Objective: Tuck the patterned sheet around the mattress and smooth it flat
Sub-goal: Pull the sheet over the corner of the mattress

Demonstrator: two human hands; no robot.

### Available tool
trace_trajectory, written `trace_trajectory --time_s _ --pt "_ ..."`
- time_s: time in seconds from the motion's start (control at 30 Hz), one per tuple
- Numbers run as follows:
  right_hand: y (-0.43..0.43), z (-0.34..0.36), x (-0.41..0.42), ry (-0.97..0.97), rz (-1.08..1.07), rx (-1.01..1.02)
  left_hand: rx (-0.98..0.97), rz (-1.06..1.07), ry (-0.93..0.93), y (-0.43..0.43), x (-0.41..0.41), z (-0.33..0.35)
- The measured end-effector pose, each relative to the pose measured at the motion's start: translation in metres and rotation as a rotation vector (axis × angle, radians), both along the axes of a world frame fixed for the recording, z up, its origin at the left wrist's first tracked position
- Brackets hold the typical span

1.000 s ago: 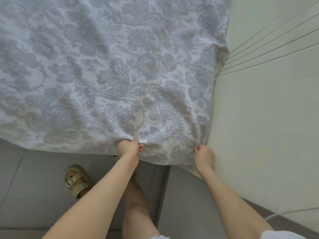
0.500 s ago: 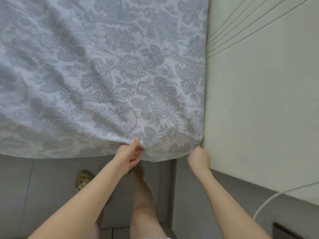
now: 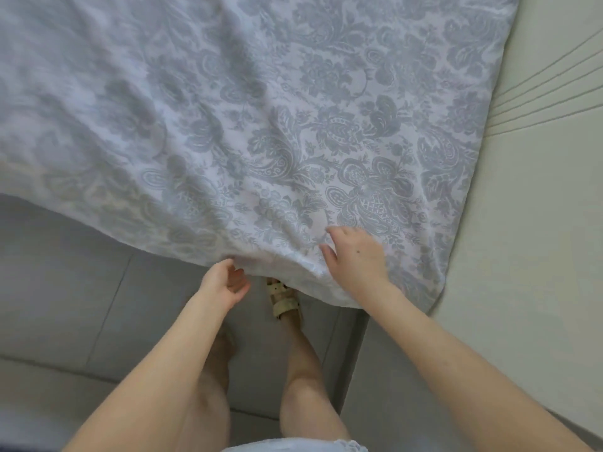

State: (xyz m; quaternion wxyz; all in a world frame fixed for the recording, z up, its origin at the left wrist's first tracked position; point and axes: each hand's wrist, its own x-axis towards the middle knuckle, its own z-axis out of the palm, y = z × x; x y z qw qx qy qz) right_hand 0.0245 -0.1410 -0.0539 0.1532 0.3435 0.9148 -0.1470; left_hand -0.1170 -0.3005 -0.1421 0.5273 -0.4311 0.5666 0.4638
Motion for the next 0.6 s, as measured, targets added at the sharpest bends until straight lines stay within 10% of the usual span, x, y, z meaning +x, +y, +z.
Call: trace_trajectory --time_s 0.23,0.43,0.6 --pt "-0.066 -0.034 -0.121 -0.034 0.498 0.054 -0.141 0.219 0.22 -0.052 -0.09 -0.032" --pt "-0.092 -0.064 -0.178 -0.127 0.549 0.104 0.13 0.406 0.11 -0.078 -0.125 -0.07" --pt "-0.103 -0.075 -0.188 -0.281 0.554 0.229 -0.008 0.304 0.368 -0.109 -0.113 -0.077"
